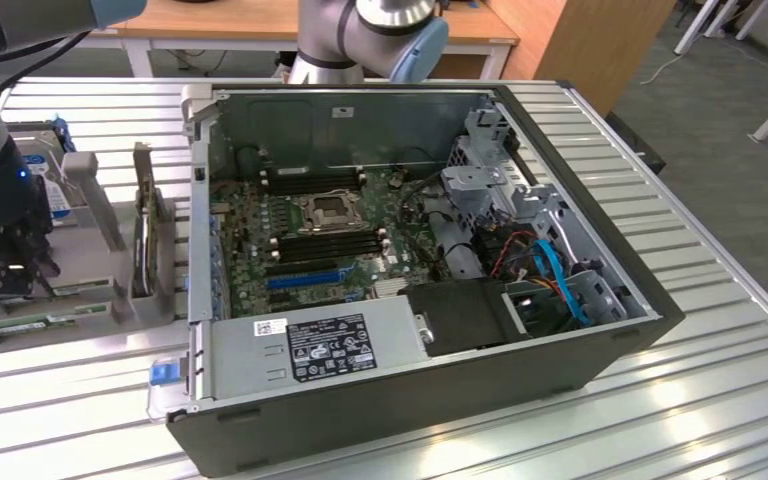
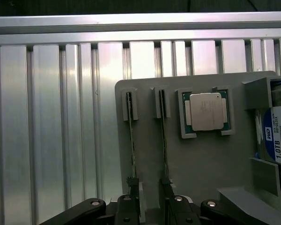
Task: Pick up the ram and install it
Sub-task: 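Pick up the ram and move it above insertion slot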
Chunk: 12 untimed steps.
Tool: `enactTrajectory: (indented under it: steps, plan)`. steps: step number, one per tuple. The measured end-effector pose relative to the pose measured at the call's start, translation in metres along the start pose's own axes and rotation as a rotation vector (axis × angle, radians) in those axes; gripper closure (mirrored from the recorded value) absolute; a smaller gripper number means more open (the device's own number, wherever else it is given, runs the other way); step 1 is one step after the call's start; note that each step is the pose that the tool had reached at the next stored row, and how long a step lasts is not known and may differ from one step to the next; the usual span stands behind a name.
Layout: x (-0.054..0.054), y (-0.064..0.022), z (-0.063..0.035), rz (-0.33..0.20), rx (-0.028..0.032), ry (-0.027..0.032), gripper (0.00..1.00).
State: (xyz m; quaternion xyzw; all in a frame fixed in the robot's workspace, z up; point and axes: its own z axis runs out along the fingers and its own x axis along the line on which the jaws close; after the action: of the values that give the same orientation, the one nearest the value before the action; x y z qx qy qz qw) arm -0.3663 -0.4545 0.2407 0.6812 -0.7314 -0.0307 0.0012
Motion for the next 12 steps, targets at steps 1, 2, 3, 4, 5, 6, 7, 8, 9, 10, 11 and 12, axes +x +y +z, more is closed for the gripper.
enactTrajectory:
  steps: [1, 2, 3, 4, 5, 6, 7, 8, 9, 10, 11, 12]
  plan:
    - [0.0000, -0.0001, 0.0000, 0.000, 0.0001, -0.0001, 0.69]
    - [0.0000, -0.0001, 0.0000, 0.000, 0.0000, -0.0001, 0.69]
    - [0.0002, -0.0002, 0.0000, 0.000, 0.0000, 0.0000, 0.69]
    - [0.0007, -0.0002, 0.0000, 0.000, 0.0001, -0.0002, 0.69]
    - [0.0012, -0.0003, 0.0000, 0.000, 0.0000, 0.0000, 0.69]
    - [0.0017, -0.0002, 0.0000, 0.000, 0.0000, -0.0001, 0.69]
    - [0.0023, -0.0002, -0.0001, 0.000, 0.0000, -0.0001, 0.69]
    - [0.0028, -0.0003, -0.0001, 0.000, 0.0000, 0.0000, 0.69]
    - [0.0033, -0.0003, -0.0001, 0.000, 0.0001, -0.0001, 0.69]
    - [0.0037, -0.0003, -0.0001, 0.000, 0.0001, -0.0001, 0.69]
    - [0.0038, -0.0003, -0.0002, 0.000, 0.0000, -0.0001, 0.69]
    - [0.0038, -0.0003, -0.0002, 0.000, 0.0000, -0.0001, 0.69]
